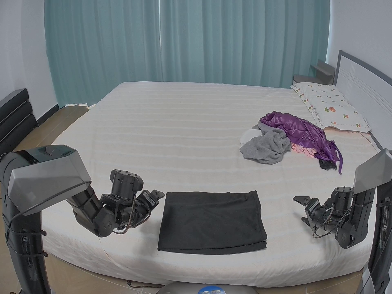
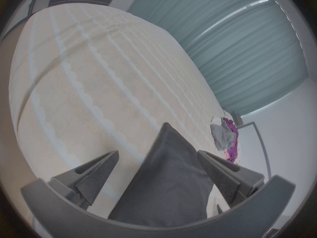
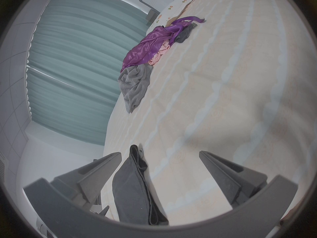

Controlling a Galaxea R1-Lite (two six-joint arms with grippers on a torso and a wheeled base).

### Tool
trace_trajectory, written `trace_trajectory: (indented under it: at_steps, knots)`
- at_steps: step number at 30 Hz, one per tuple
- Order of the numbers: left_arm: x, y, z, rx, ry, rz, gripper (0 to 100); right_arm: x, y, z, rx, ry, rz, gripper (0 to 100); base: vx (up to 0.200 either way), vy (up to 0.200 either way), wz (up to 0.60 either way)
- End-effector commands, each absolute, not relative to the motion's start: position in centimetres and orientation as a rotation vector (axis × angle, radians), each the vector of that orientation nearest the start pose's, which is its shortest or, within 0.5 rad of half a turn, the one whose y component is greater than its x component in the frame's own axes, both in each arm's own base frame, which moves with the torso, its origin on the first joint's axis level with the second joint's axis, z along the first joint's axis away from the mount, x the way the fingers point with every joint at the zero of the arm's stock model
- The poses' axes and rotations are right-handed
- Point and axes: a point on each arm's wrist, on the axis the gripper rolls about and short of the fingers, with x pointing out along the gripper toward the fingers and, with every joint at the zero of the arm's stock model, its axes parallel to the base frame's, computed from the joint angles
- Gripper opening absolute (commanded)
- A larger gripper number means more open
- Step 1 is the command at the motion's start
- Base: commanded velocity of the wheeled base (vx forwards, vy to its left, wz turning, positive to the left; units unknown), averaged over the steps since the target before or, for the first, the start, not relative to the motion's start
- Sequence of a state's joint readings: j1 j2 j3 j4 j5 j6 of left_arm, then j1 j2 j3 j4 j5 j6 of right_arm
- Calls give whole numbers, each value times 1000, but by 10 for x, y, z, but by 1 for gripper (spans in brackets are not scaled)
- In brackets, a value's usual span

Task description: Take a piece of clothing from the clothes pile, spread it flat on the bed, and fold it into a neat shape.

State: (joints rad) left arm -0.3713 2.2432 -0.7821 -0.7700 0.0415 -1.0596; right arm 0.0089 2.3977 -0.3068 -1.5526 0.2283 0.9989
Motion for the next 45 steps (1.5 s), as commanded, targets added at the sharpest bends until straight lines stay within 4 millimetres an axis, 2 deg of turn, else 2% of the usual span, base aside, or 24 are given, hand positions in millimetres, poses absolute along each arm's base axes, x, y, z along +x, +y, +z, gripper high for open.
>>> trace_trajectory:
  at_steps: [1, 6, 14, 23, 30, 31, 45]
  knots:
    - [333, -138, -9, -801, 806, 53, 100, 287, 8, -38, 1022, 599, -48, 100, 0, 0, 0]
    - [330, -154, -28, -605, 841, -27, 100, 287, 10, -39, 1013, 604, -42, 100, 0, 0, 0]
    - [331, -160, -35, -584, 801, -59, 100, 287, 10, -39, 1013, 605, -43, 100, 0, 0, 0]
    - [334, -180, -57, -467, 736, 2, 100, 287, 10, -40, 1010, 607, -47, 100, 0, 0, 0]
    - [335, -183, -55, -481, 727, -6, 100, 288, 12, -42, 1000, 605, -55, 100, 0, 0, 0]
    - [335, -183, -55, -481, 727, -6, 0, 288, 12, -42, 1000, 605, -55, 100, 0, 0, 0]
    - [334, -182, -52, -536, 725, 16, 0, 287, 12, -43, 997, 610, -59, 100, 0, 0, 0]
